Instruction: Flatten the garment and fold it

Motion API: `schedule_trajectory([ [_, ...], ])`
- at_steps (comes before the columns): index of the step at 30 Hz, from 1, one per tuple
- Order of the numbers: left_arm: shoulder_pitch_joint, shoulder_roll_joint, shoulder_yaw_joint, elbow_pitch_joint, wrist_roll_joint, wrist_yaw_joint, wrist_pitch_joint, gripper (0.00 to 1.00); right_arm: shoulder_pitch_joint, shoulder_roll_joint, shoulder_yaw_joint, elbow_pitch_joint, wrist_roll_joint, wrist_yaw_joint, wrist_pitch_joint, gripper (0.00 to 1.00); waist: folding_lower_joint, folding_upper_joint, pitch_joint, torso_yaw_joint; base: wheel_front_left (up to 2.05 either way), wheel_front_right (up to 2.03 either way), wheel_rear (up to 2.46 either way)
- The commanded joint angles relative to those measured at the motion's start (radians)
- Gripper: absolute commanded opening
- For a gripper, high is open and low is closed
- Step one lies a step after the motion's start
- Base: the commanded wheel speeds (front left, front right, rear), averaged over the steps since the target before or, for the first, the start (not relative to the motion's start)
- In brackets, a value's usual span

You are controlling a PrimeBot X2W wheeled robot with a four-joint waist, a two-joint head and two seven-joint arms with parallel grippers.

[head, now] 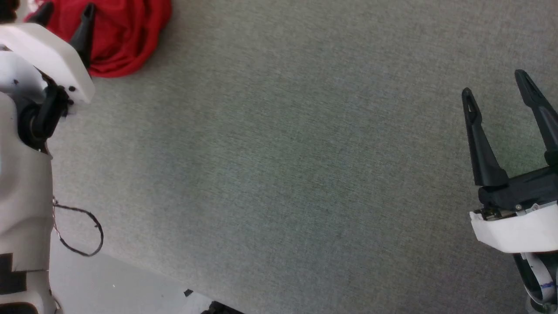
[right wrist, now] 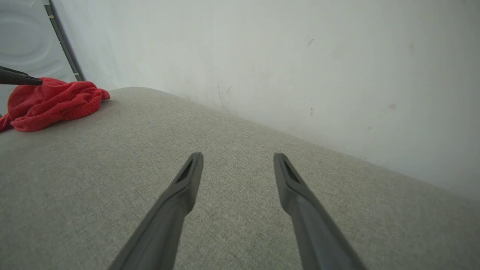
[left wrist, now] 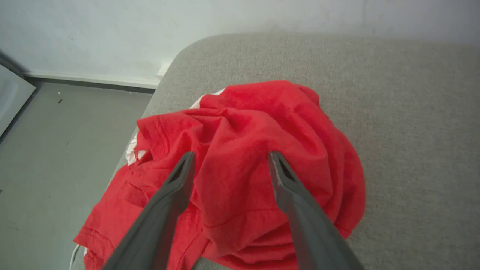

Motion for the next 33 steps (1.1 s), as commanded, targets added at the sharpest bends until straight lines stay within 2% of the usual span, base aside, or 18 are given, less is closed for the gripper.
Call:
schedule_trajectory([
  [1, -0.022, 0.003, -0.013, 0.030, 0.006, 0.000, 0.016, 1.00, -0.019, -0.006, -0.001, -0.008, 0.005, -0.002, 0.002, 1.00, -0.0002, 0.0000, 0.057, -0.040, 0.00, 0.00, 0.00],
  [8, -0.032, 0.004, -0.020, 0.130, 0.012, 0.025, 0.030, 1.00, -0.016, -0.016, -0.010, -0.022, 0.009, -0.002, 0.012, 1.00, -0.0002, 0.0000, 0.073, -0.058, 0.00, 0.00, 0.00],
  [9, -0.034, 0.002, -0.018, 0.143, 0.007, 0.026, 0.029, 0.93, -0.015, -0.017, -0.011, -0.023, 0.010, -0.002, 0.013, 1.00, -0.0002, 0.0000, 0.074, -0.059, 0.00, 0.00, 0.00],
  [10, -0.036, 0.001, -0.018, 0.156, 0.003, 0.025, 0.025, 0.23, -0.015, -0.019, -0.012, -0.024, 0.011, -0.002, 0.014, 1.00, -0.0002, 0.0000, 0.075, -0.060, 0.00, 0.00, 0.00],
  [11, -0.040, 0.000, -0.018, 0.167, 0.000, 0.023, 0.017, 0.00, -0.016, -0.020, -0.013, -0.025, 0.012, -0.002, 0.015, 1.00, -0.0002, 0.0000, 0.075, -0.060, 0.00, 0.00, 0.00],
  [16, -0.063, 0.002, -0.008, 0.211, -0.018, 0.019, -0.025, 0.00, -0.026, -0.014, -0.006, -0.015, 0.014, -0.002, 0.012, 1.00, -0.0002, 0.0000, 0.054, -0.060, 0.00, 0.00, 0.00],
  [21, -0.088, 0.037, 0.005, 0.225, -0.027, 0.015, -0.047, 0.00, -0.027, 0.009, 0.006, 0.022, 0.020, -0.002, -0.013, 1.00, -0.0002, 0.0000, -0.005, -0.068, 0.00, 0.00, 0.00],
  [28, -0.121, 0.111, 0.026, 0.188, -0.028, 0.016, -0.046, 0.00, -0.016, 0.062, 0.011, 0.094, 0.028, -0.002, -0.066, 1.00, -0.0002, 0.0000, -0.130, -0.096, 0.00, 0.00, 0.00],
  [33, -0.149, 0.134, 0.033, 0.114, -0.042, 0.021, -0.004, 0.00, 0.015, 0.102, 0.002, 0.149, 0.031, -0.002, -0.107, 1.00, -0.0002, 0.0000, -0.241, -0.124, 0.00, 0.00, 0.00],
])
